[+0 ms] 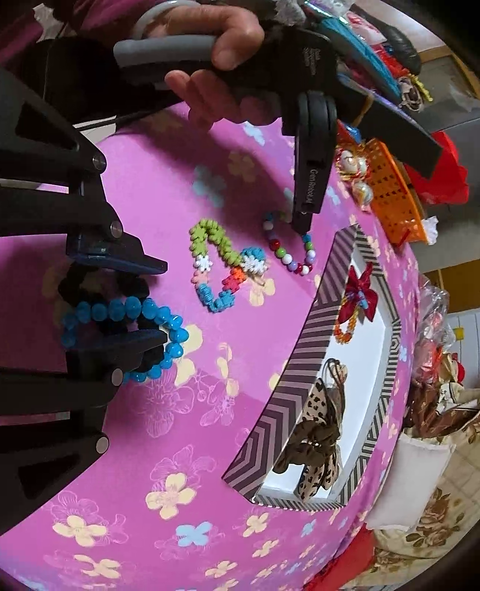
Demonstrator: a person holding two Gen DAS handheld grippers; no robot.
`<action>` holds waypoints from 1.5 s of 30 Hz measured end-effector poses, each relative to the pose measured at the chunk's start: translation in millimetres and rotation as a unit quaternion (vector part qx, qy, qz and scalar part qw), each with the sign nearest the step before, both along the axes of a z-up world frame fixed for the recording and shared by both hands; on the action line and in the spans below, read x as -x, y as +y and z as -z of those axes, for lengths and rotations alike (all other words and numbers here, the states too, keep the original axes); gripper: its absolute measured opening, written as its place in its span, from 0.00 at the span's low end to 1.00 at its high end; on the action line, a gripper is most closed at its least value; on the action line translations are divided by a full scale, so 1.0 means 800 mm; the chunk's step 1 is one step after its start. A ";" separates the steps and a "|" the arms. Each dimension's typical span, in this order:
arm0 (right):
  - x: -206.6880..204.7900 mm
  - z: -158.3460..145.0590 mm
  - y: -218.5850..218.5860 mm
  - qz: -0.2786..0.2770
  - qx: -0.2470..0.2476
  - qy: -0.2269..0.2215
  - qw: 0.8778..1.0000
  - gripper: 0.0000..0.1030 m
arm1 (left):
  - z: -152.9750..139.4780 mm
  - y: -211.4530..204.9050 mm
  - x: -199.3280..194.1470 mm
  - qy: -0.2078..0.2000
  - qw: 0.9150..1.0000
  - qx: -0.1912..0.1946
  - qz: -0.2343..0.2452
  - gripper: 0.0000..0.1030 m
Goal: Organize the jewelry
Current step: 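Carry the multicolour bracelet with the left tool while the right tool carries the blue bracelet to the tray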
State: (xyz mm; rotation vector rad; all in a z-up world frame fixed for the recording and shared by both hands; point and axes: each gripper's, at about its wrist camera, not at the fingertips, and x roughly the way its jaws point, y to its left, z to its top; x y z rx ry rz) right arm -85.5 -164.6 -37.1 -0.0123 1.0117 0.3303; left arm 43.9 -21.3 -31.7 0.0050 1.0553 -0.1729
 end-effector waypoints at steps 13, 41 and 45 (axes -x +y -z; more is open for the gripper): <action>0.000 0.004 -0.016 0.015 -0.034 -0.002 0.999 0.10 | 0.011 -0.020 0.002 -0.009 0.999 -0.027 0.015 0.13; 0.037 -0.100 -0.091 0.063 -0.219 -0.083 0.970 0.10 | -0.098 -0.001 0.034 -0.047 0.995 0.070 0.045 0.08; 0.033 -0.107 -0.092 0.067 -0.217 -0.089 0.970 0.10 | -0.111 -0.002 0.037 -0.056 0.995 0.067 0.046 0.08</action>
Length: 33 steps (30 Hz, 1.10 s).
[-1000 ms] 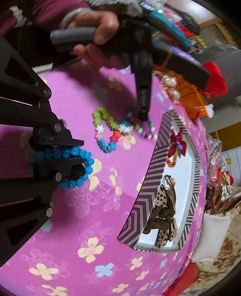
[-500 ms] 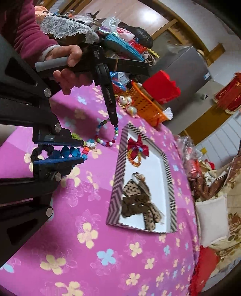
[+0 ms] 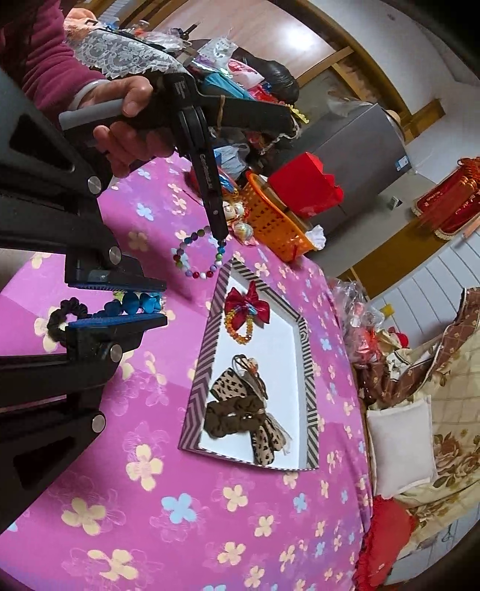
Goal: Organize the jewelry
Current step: 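Carry the multicolour bracelet with the left tool while the right tool carries the blue bracelet to the tray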
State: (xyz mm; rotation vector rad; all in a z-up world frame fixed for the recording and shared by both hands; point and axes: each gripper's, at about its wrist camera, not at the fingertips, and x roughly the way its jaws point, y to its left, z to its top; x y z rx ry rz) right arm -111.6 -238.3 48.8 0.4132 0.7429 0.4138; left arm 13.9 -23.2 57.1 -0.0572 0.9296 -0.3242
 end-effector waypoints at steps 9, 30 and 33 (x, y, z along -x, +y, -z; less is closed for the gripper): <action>-0.014 -0.011 -0.006 0.011 0.013 -0.007 1.000 0.10 | -0.018 -0.014 0.002 -0.024 1.000 -0.020 0.001 0.08; -0.061 -0.018 -0.021 0.037 0.026 -0.010 0.999 0.10 | -0.022 -0.055 -0.026 -0.041 0.997 -0.060 0.012 0.08; -0.072 -0.015 -0.023 0.038 0.025 -0.005 0.999 0.10 | -0.020 -0.062 -0.035 -0.039 0.997 -0.063 0.013 0.08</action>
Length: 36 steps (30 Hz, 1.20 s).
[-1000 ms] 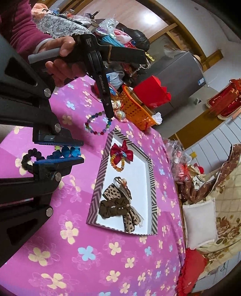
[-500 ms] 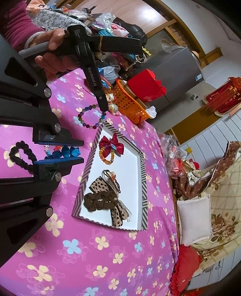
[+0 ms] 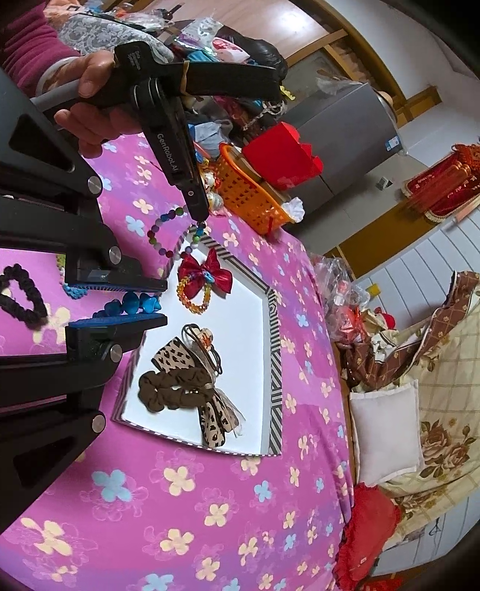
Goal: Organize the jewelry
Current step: 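Carry the multicolour bracelet with the left tool while the right tool carries the blue bracelet to the tray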
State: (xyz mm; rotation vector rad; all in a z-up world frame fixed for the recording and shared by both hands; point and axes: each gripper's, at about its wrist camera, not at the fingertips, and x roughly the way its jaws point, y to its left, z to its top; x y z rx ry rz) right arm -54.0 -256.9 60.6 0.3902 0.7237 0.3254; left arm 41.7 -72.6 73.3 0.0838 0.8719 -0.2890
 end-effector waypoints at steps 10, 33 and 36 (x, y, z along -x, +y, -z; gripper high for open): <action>-0.039 0.007 -0.008 0.010 -0.001 0.009 1.000 0.10 | 0.005 -0.022 -0.033 0.005 1.000 -0.007 0.007 0.08; -0.152 0.063 0.010 -0.003 0.006 0.063 0.998 0.10 | 0.077 -0.027 -0.123 0.055 0.998 -0.016 -0.007 0.08; -0.165 0.076 0.022 -0.012 0.010 0.075 0.997 0.10 | 0.090 -0.014 -0.131 0.066 0.998 -0.016 -0.019 0.08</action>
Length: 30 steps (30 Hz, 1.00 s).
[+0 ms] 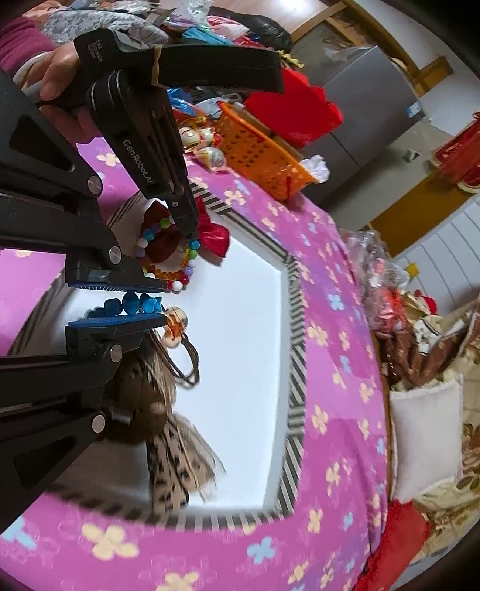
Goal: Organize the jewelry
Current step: 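Carry the multicolour bracelet with the left tool while the right tool carries the blue bracelet to the tray, then release the multicolour bracelet by the red bow with the left tool while the right tool releases the blue bracelet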
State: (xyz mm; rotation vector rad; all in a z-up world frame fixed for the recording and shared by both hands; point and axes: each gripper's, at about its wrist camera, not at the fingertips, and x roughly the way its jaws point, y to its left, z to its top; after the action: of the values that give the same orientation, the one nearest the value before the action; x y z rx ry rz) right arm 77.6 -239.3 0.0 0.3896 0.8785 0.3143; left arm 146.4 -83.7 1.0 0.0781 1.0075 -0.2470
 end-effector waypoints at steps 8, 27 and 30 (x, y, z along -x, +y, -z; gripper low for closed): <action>-0.018 0.028 0.015 -0.006 -0.005 0.033 0.999 0.10 | 0.018 0.011 -0.006 0.008 1.000 0.000 -0.008 0.08; 0.025 0.004 -0.014 0.020 -0.023 0.024 0.999 0.12 | -0.004 0.017 0.033 -0.013 1.000 0.008 -0.012 0.43; 0.042 -0.005 -0.014 0.019 -0.020 0.015 1.000 0.21 | -0.015 0.018 0.050 -0.034 0.999 -0.003 -0.010 0.44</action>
State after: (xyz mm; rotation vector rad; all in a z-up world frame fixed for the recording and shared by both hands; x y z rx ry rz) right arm 43.9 -250.8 4.1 0.4483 0.8942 0.2910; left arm 106.6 -69.5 13.3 0.0805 0.9419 -0.2224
